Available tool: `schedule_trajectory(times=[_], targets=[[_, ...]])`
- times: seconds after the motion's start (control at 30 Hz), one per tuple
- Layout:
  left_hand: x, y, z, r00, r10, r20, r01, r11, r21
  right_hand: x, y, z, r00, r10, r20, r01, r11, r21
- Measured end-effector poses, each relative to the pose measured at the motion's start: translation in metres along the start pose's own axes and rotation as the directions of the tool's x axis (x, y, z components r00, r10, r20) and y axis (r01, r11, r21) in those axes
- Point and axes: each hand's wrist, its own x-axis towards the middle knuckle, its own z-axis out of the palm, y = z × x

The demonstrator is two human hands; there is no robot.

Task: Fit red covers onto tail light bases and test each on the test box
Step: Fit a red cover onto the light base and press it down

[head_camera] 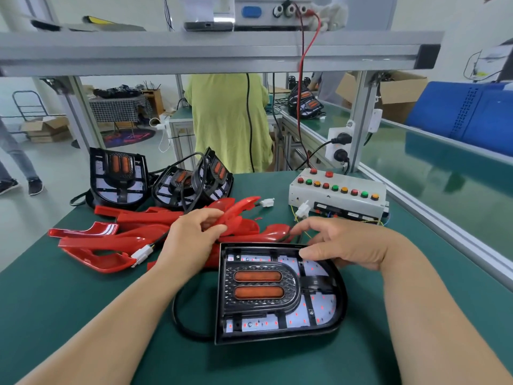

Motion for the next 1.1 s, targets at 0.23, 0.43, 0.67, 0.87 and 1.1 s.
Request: schedule_trajectory(times=[0.23,0.43,0.67,0.87,1.1], targets=[[-0.001,0.009,-0.014,0.993,0.076,-0.085,-0.088,0.986,-0.143,0.002,0.008,-0.001,1.0,-0.007,0.023,0.005,0.996,0.094],[-0.014,0.034,-0.024,0.936,0.349,-0.043,-0.352,0.93,-0.11,0.011,0.01,0.011,0.998,-0.044,-0.047,0.057,0.945,0.322],[-0.036,0.06,-0.02,0.79,0.576,0.211,-0.583,0.812,-0.036,0.019,0.015,0.02,0.991,-0.085,-0.101,0.125,0.852,0.508],[-0.054,0.063,-0.012,0.668,0.652,0.359,-0.69,0.723,-0.028,0.015,0.02,0.021,0.983,-0.098,-0.154,0.164,0.847,0.505],[-0.081,0.06,-0.009,0.591,0.697,0.406,-0.768,0.64,0.018,0.013,0.025,0.03,0.979,-0.072,-0.193,0.161,0.851,0.5]])
